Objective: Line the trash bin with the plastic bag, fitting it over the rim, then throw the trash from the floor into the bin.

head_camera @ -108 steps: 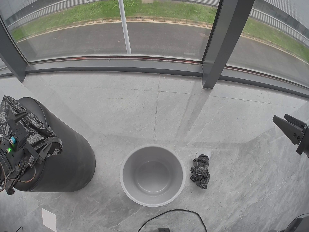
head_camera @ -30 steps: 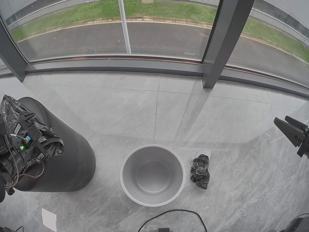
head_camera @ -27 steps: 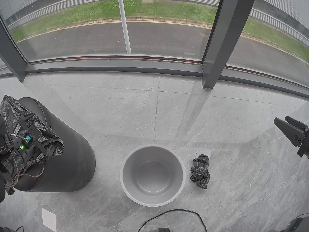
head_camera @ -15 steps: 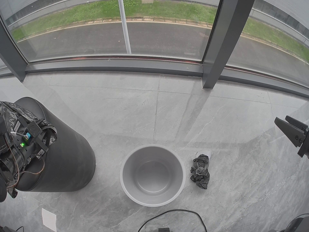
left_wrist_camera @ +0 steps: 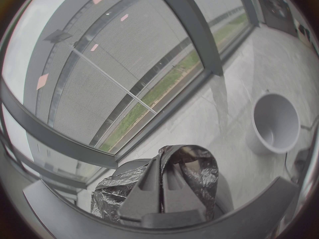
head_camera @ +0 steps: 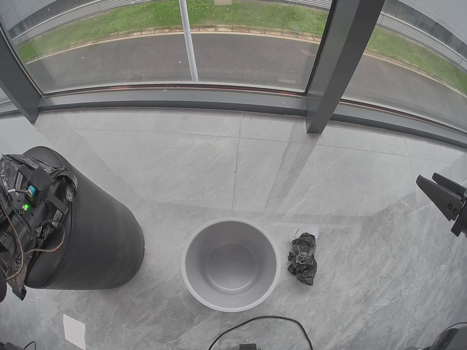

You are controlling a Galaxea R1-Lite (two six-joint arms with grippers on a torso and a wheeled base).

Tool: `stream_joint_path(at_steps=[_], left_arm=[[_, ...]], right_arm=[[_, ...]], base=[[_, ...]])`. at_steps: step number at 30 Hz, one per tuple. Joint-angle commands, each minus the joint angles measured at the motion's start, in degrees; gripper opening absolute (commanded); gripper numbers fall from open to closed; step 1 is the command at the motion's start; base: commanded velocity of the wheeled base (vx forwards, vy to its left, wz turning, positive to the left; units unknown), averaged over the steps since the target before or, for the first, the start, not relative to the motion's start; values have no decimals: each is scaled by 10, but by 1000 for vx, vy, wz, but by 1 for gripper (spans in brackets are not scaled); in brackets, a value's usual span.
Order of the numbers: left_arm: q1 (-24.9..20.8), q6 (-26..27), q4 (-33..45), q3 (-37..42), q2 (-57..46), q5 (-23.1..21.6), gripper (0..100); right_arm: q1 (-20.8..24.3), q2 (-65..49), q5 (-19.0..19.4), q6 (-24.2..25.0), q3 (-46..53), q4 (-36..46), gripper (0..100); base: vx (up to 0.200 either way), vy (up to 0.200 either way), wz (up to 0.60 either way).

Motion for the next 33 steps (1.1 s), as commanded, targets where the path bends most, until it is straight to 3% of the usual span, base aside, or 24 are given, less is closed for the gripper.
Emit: stream_joint_path(at_steps=[1,3,4,7,11,12,13,16,18,19,20,21,22,24,26,30,33], left_arm=[[-16,-90,-23,-43,-33,1,0],[-16,-112,-22,-54,-37,1,0],[-16,-172,-22,-75,-44,2,0],[-17,-246,-21,-95,-49,3,0],[-21,-322,-21,-115,-45,4,0],[-22,-323,-21,-115,-44,4,0],[-36,-359,-19,-123,-43,4,0],[-65,-431,-7,-143,-42,10,0],[-73,-495,29,-170,-45,9,0],[-73,-495,29,-170,-45,9,0],[-77,-566,76,-200,-51,8,0],[-77,-566,76,-200,-51,8,0],[-89,-639,131,-240,-63,5,0],[-106,-688,185,-272,-72,2,0],[-114,-706,206,-284,-75,-1,0],[-179,-750,254,-319,-102,-8,0],[-259,-753,268,-351,-117,-7,0]], right_arm=[[4,6,0,-4,-6,0,100],[7,9,-1,-4,-8,1,100],[27,17,-2,-4,-14,8,100],[62,46,-12,-5,-23,9,100],[120,126,-83,-5,-66,1,100],[123,129,-86,-5,-68,1,100],[149,168,-117,-4,-90,0,100],[188,209,-132,0,-127,0,100],[204,235,-133,0,-150,0,100],[204,235,-133,0,-150,0,100],[219,253,-131,-1,-166,0,100],[219,253,-131,-1,-166,0,100],[233,266,-131,-1,-185,0,100],[246,274,-132,-2,-198,0,100],[253,277,-131,-2,-202,0,100],[285,296,-130,-4,-212,0,100],[303,316,-123,-5,-213,0,100]], base=[[0,0,0],[0,0,0],[0,0,0],[0,0,0],[0,0,0],[0,0,0],[0,0,0],[0,0,0],[0,0,0],[0,0,0],[0,0,0],[0,0,0],[0,0,0],[0,0,0],[0,0,0],[0,0,0],[0,0,0]])
